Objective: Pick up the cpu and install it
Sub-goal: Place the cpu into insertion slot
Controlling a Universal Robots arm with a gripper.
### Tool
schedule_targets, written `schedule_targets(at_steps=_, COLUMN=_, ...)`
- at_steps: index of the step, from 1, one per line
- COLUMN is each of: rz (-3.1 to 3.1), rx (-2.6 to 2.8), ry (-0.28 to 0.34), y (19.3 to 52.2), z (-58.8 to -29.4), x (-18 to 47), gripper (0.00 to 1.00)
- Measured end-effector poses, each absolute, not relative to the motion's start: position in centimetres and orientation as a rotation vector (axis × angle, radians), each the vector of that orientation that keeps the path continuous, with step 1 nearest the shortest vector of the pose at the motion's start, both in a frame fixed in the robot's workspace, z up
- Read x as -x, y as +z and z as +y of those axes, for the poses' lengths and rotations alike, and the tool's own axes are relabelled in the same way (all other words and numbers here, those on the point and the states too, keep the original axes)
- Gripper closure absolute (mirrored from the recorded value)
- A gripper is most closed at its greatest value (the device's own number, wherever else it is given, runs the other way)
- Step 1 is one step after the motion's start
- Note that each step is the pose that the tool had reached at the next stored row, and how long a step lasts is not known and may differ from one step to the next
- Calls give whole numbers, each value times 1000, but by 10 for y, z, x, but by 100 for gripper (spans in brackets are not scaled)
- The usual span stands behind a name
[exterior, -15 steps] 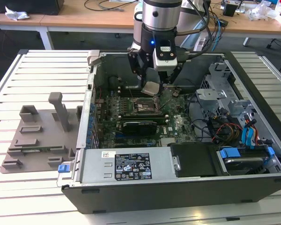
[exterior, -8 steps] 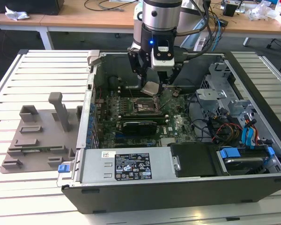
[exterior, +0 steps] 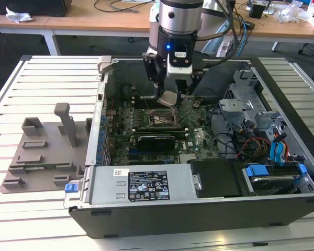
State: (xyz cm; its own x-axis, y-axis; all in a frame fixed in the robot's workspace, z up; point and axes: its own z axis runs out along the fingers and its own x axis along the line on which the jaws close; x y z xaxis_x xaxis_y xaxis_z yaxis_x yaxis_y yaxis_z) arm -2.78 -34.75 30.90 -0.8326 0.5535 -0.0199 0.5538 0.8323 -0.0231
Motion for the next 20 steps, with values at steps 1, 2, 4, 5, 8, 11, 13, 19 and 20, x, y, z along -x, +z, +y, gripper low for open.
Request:
schedule_targets(at_steps=1, rz=2992, rx=-916, ry=-44, y=309, z=-348, x=28, gripper=45)
schedule_targets(at_steps=2, rz=2989, rx=-926, ry=-44, y=309, z=-348, x=28, gripper=45)
schedule_targets(at_steps=4, rz=2983, rx=-944, ry=-44, y=309, z=-348, x=28, gripper=45)
schedule_targets(at_steps=5, rz=2981, rx=-951, ry=-44, y=309, z=-348, x=28, gripper=45)
schedule_targets(at_steps=8, rz=2974, rx=-976, ry=-44, y=309, z=-348, x=28, gripper=45)
schedule_targets(at_steps=11, rz=2962, rx=-1011, ry=-44, y=309, z=-348, x=28, gripper=45)
schedule_targets(at_steps=13, rz=2956, rx=-1029, ry=-44, y=309, z=-348, x=28, gripper=45)
schedule_targets(at_steps=19, rz=2941, rx=-1072, ry=-45, y=309, z=-348, x=28, gripper=45)
schedule_targets(at_steps=20, rz=2938, rx=-1080, ry=-45, y=309, z=-348, x=28, gripper=45)
